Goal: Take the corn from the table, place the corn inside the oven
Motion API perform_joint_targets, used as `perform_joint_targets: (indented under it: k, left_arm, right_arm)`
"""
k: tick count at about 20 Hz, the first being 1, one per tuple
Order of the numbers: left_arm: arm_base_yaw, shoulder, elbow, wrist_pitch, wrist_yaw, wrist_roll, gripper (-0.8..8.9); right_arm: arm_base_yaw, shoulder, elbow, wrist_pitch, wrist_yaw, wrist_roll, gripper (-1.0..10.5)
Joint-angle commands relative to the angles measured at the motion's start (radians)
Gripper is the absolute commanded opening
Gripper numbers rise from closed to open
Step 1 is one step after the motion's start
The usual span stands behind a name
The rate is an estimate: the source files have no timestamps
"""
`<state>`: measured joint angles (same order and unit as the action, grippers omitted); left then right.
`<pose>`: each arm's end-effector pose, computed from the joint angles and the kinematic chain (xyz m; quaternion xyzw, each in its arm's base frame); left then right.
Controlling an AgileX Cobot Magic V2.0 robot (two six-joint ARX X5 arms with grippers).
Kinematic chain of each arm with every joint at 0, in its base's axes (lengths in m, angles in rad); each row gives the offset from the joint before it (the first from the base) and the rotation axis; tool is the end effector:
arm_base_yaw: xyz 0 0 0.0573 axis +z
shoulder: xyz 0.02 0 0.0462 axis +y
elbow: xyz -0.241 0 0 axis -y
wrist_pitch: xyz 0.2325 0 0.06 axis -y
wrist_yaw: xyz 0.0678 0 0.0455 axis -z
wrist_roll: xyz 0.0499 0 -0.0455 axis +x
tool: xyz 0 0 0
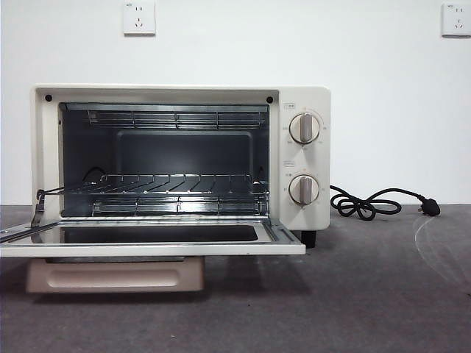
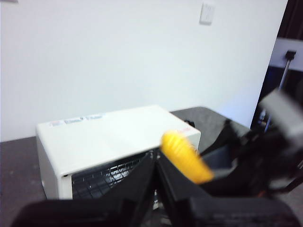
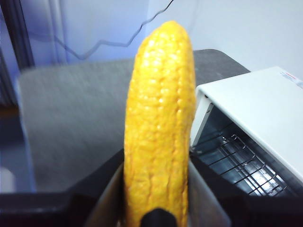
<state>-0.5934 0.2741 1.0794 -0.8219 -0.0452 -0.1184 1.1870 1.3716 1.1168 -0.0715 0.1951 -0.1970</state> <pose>0.0207 -0.0113 0.3760 -0.0544 0.0239 -0.2697 0.9611 0.1299 0.2959 0.3018 -0.1884 0.0784 0.4796 0.8535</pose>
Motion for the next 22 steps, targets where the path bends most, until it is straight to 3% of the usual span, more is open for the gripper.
perform_joint_targets:
  k: [1, 6, 13, 22]
  left_arm:
    - [-0.003, -0.014, -0.002, -0.001, -0.005, -0.013, -0.06]
    - [-0.003, -0.011, -0.002, -0.057, -0.004, -0.035, -0.05]
    - [-0.003, -0.008, -0.002, -0.090, -0.007, -0.036, -0.05]
    - [-0.003, -0.008, -0.002, -0.097, -0.007, -0.039, -0.05]
  right_arm:
    - [0.005, 0.079, 0.001, 0.033, 0.044, -0.161, -0.1]
    - [0.005, 0.196, 0.001, 0.099, 0.124, -0.314, -0.1]
    - [-0.014, 0.311, 0.002, 0.186, 0.307, -0.585, -0.1]
    - [-0.109, 0.379, 0.002, 0.230, 0.348, -0.619, -0.1]
